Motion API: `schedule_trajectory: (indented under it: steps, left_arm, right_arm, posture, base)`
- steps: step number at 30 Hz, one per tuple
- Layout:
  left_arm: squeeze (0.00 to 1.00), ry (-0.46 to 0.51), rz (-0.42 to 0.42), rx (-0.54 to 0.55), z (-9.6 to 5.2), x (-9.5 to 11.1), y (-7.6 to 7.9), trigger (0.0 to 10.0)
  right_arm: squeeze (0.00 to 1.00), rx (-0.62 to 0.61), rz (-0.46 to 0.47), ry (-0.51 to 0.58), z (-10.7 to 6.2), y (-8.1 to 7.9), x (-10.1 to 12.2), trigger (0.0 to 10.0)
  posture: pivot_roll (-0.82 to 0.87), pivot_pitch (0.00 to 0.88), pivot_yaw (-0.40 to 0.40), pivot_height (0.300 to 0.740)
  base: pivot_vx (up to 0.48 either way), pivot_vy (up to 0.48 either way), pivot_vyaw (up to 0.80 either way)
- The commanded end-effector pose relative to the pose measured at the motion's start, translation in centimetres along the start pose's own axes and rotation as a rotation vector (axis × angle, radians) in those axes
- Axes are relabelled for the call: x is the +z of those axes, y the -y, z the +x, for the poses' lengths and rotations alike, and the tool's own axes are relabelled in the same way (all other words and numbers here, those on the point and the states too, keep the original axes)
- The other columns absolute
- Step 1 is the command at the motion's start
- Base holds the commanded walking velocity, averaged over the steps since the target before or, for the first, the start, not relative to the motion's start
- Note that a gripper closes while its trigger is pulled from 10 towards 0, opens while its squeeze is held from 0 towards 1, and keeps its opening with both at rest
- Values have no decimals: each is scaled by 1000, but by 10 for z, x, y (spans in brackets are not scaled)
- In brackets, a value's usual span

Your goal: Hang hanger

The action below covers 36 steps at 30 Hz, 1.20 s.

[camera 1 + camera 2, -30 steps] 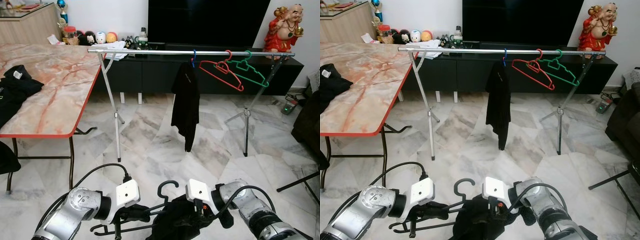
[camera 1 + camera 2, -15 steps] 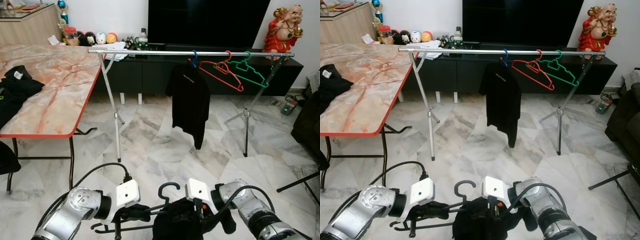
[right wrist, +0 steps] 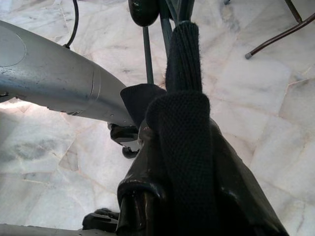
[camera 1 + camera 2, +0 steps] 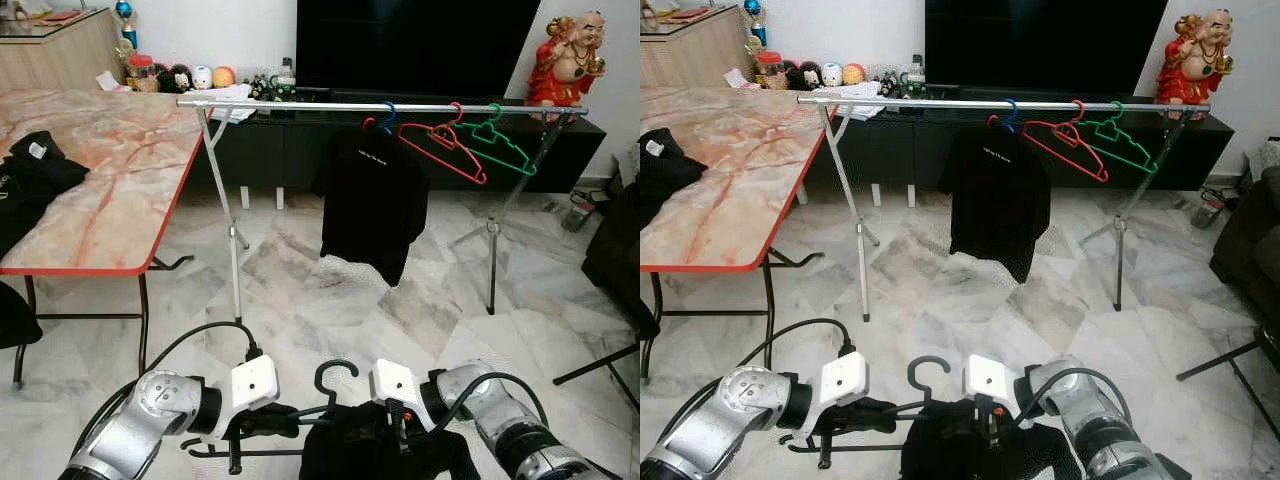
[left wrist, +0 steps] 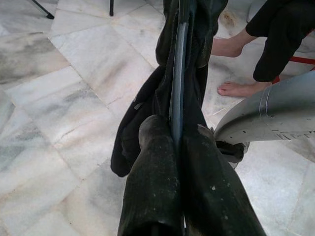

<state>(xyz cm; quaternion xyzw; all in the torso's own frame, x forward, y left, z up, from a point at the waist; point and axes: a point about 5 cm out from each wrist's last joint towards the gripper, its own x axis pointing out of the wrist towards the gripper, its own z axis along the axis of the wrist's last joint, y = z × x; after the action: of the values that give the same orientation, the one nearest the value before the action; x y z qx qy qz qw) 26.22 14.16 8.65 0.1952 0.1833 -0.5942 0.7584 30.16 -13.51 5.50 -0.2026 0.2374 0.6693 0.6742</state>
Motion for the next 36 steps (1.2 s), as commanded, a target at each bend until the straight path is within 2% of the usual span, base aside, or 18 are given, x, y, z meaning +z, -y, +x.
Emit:
schedule_trajectory:
  steps: [1, 9, 10, 11, 12, 13, 19, 25, 28, 36]
  left_arm:
    - [0, 35, 36, 20, 0, 11, -6, 10000]
    - [0, 8, 43, -4, -1, 10, -9, 10000]
    - [278, 6, 43, -8, -2, 10, -10, 10000]
    - [396, 8, 42, -9, -2, 11, -11, 10000]
    - [396, 8, 42, -9, -2, 11, -11, 10000]
    - [1000, 7, 52, -4, -2, 11, -12, 10000]
    - [1000, 9, 51, -22, -1, 10, -10, 10000]
    - [1000, 8, 37, -66, -3, 10, -7, 10000]
    - [1000, 14, 39, -21, -8, 12, -13, 10000]
    - [1000, 76, 12, 177, -19, 10, -27, 10000]
  right_arm:
    - [0, 8, 16, 18, 4, -2, -1, 0]
    - [0, -8, 14, 23, 4, -1, 1, 0]
    - [0, -9, 16, 26, 4, -1, 1, 0]
    - [0, -8, 16, 26, 4, -1, 0, 0]
    - [0, -8, 16, 26, 4, -1, 0, 0]
    - [0, -7, 15, 26, 5, -2, 0, 0]
    - [0, -10, 19, 23, 5, -3, -2, 0]
    - [0, -44, 26, -28, 5, -5, -11, 0]
    - [0, -90, 36, -84, 5, -7, -21, 0]
    - [0, -246, 115, -82, -1, -5, -33, 0]
  posture:
    - [90, 19, -44, 740]
    - [87, 26, -45, 740]
    - [86, 26, -43, 740]
    - [86, 26, -43, 740]
    - [86, 26, -43, 740]
    - [86, 26, -43, 740]
    - [83, 29, -45, 740]
    - [83, 29, -47, 740]
    - [85, 32, -49, 740]
    - [84, 39, -51, 740]
  base:
    - [0, 0, 0]
    - [0, 0, 0]
    - [0, 0, 0]
    - [0, 0, 0]
    - [0, 0, 0]
    - [0, 0, 0]
    - [0, 0, 0]
    - [0, 0, 0]
    - [0, 0, 0]
    - [0, 0, 0]
